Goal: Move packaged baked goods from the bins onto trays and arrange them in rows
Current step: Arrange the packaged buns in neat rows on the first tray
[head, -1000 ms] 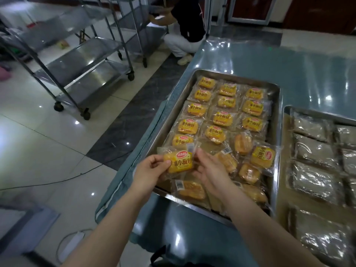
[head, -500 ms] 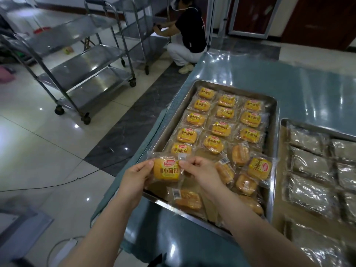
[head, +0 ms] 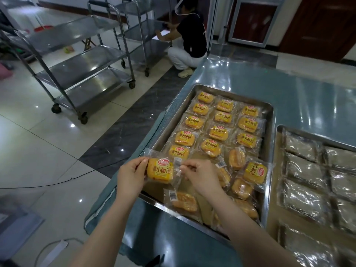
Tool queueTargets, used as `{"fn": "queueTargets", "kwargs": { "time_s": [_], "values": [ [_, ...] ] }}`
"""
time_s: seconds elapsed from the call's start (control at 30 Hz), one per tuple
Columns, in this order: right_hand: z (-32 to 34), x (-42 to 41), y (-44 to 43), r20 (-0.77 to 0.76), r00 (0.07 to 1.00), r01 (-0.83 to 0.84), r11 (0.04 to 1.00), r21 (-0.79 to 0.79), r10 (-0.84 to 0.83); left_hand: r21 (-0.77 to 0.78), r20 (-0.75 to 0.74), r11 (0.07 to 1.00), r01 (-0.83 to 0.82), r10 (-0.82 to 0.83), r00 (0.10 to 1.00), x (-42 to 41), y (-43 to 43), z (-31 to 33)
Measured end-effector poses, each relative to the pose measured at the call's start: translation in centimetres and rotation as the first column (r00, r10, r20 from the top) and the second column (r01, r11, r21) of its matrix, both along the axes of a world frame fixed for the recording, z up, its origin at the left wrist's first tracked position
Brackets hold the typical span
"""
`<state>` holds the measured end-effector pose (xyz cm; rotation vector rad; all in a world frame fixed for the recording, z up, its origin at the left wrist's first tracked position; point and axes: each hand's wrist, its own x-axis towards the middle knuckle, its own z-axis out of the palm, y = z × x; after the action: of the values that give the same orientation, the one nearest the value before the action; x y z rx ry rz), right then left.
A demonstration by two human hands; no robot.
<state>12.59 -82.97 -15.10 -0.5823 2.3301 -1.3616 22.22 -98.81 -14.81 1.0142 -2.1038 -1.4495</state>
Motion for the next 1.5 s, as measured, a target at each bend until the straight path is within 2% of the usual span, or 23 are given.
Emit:
{"fn": "queueTargets", "kwargs": {
  "time_s": [0.13, 0.27, 0.4, 0.57, 0.67, 0.83, 1.0, 1.07, 1.17, 1.27, 1.37, 1.5],
  "values": [
    [0.2, -0.1, -0.6, -0.046, 0.999, 0.010, 0.998, 0.054, -0.008, -0.009, 0.023, 1.000, -0.025, 0.026, 0.999, 0.1, -0.3, -0.1],
    [0.7, -0.1, -1.2, -0.180, 0.972, -0.104, 0.965, 0.240, 0.150, -0.037, 0.045, 0.999, -0.021, 0.023, 0.999, 0.6, -1.0, -0.3],
    [1.2, -0.2, -1.2, -0.122, 0.981, -0.124, 0.972, 0.198, 0.150, -0.049, 0.030, 0.998, -0.044, 0.046, 0.999, 0.8, -1.5, -0.3],
    [1.2, 0.7, -0.7, 0.052, 0.995, -0.087, 0.996, -0.001, 0.087, -0.062, 0.008, 0.996, -0.057, 0.058, 0.998, 1.0, -1.2, -0.2],
    [1.3, 1.4, -1.0, 0.111, 0.989, -0.091, 0.996, -0.021, 0.093, -0.048, -0.010, 0.996, -0.076, 0.076, 0.997, 1.0, -1.4, 0.2],
    [0.9, 1.8, -0.9, 0.147, 0.988, -0.032, 0.999, -0.040, 0.037, 0.009, -0.006, 0.999, -0.032, 0.032, 0.999, 1.2, -1.4, 0.1],
    [0.0, 1.4, -0.6, 0.069, 0.996, -0.051, 0.998, -0.022, 0.052, 0.023, 0.030, 1.000, -0.008, 0.008, 1.000, 1.3, -1.6, -0.5],
    [-1.0, 1.4, 0.2, 0.125, 0.987, -0.106, 0.994, 0.014, 0.103, -0.015, 0.068, 1.000, -0.023, 0.024, 0.997, 1.6, -2.6, -1.0],
    [-3.2, 1.8, 1.8, 0.231, 0.922, -0.353, 0.919, 0.174, 0.310, -0.056, 0.137, 0.998, -0.037, 0.045, 0.990, 2.1, -5.0, -1.8],
    [-5.0, 2.2, 2.5, 0.155, 0.858, -0.512, 0.790, 0.336, 0.490, -0.138, 0.247, 0.988, 0.064, -0.029, 0.969, 1.8, -5.5, -2.8],
    [-5.5, 2.1, 2.8, 0.111, 0.852, -0.513, 0.774, 0.370, 0.512, -0.204, 0.340, 0.963, 0.179, -0.102, 0.935, 1.2, -4.5, -3.8],
    [-5.5, 1.6, 4.6, 0.130, 0.918, -0.397, 0.850, 0.347, 0.376, -0.181, 0.379, 0.952, 0.248, -0.165, 0.911, 1.0, -3.5, -4.6]
  ]
}}
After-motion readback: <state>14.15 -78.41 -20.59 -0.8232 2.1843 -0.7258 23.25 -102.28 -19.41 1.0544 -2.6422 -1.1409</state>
